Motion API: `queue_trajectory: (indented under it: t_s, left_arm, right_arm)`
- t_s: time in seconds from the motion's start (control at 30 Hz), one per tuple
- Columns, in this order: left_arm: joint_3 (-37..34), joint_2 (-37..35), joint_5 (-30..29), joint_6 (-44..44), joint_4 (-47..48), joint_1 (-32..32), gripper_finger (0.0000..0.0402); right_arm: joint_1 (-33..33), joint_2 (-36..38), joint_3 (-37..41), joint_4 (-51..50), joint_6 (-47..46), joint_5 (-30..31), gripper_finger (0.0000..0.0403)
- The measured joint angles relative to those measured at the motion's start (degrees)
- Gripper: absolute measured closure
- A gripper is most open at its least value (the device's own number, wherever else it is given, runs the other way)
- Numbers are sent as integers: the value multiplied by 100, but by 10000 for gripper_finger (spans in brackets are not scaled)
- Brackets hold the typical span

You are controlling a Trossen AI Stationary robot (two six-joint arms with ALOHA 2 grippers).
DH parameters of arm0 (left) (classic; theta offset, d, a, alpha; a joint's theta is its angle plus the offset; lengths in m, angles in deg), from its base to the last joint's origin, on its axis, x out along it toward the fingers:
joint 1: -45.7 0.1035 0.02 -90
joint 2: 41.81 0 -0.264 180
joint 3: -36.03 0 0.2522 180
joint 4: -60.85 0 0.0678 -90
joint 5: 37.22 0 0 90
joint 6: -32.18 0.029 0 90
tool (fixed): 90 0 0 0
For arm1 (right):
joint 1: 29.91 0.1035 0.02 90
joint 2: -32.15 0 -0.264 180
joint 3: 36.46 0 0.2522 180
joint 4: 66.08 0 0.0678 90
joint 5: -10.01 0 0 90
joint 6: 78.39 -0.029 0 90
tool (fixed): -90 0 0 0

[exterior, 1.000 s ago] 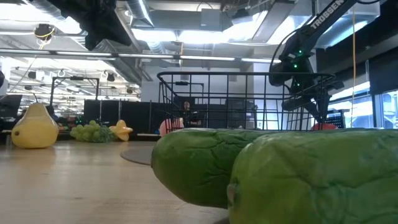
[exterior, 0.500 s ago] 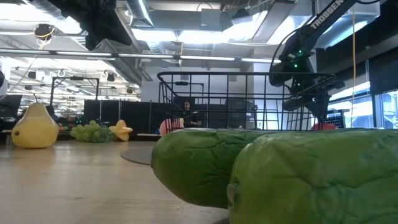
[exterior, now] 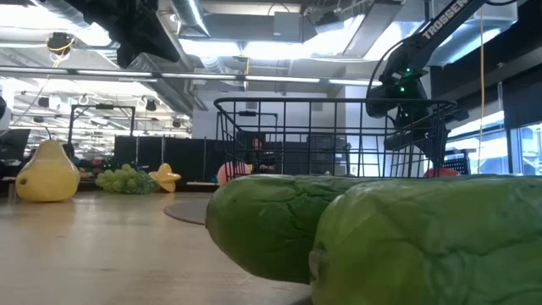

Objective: Build produce basket
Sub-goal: Put the red apple into the black wire basket

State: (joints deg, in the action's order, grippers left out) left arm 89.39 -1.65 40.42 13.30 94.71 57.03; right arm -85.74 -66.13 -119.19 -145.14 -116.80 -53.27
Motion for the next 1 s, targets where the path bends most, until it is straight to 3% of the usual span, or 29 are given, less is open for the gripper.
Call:
queue_trajectory:
  t_s: [0.43, 1.0]
  left_arm:
    - [0, 0, 2, 0, 2, 0, 401]
    - [0, 0, 2, 2, 2, -2, 401]
  right_arm:
    - [36, 0, 117, 133, -65, 426, 352]
    - [103, 0, 382, 559, -26, 388, 352]
